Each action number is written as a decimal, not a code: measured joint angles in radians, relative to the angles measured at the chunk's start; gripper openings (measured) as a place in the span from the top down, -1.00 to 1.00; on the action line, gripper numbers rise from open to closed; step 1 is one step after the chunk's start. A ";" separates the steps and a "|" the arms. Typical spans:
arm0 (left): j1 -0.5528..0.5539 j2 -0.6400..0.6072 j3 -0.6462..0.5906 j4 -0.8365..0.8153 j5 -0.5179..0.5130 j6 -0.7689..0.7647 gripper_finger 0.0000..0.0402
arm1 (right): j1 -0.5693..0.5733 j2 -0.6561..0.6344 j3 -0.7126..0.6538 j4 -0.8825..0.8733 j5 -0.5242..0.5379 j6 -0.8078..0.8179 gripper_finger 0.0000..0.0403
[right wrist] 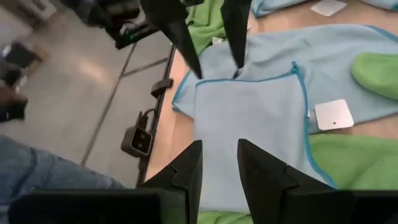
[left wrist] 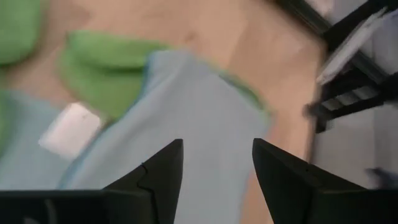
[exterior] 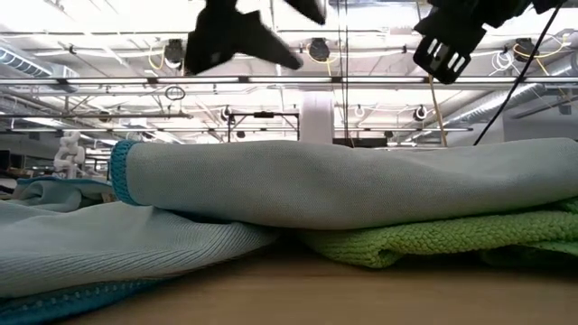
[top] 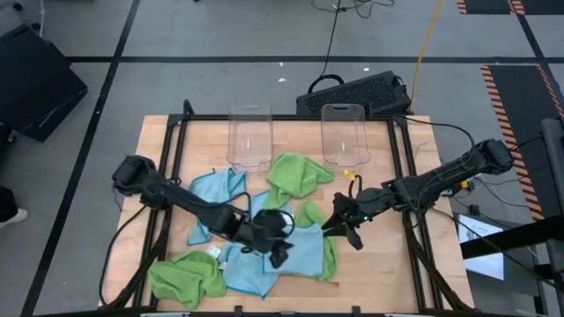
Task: Fold microfiber towels
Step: Fold the right blue microfiber towel
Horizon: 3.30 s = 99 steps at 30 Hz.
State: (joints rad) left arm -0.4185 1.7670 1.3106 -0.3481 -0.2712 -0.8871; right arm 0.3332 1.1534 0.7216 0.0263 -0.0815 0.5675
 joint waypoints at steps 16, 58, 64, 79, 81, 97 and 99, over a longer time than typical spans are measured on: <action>0.034 0.016 -0.106 -0.066 0.061 0.267 -0.37 | 0.194 0.011 0.001 0.172 0.392 0.377 0.81; 0.244 -0.052 -0.114 -0.032 0.328 0.217 0.35 | 0.127 0.701 0.001 0.752 0.419 0.017 1.00; 0.118 -0.050 -0.131 0.064 0.282 0.166 0.35 | 0.097 0.758 0.002 0.843 0.420 0.025 1.00; 0.010 0.276 -0.173 0.484 0.367 0.100 0.35 | 0.099 0.846 -0.041 0.895 0.405 0.062 1.00; 0.009 0.272 -0.174 0.482 0.385 0.089 0.35 | 0.099 0.840 -0.046 0.898 0.398 0.062 1.00; 0.033 0.127 -0.177 0.434 0.174 0.181 0.35 | 0.173 0.634 -0.032 0.879 0.446 0.046 1.00; 0.045 0.153 -0.187 0.408 0.195 0.186 0.35 | 0.179 0.652 -0.030 0.865 0.450 0.051 1.00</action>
State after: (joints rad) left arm -0.3733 1.9196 1.1235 0.0603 -0.0766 -0.7011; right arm 0.5125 1.8052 0.6918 0.8916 0.3683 0.6189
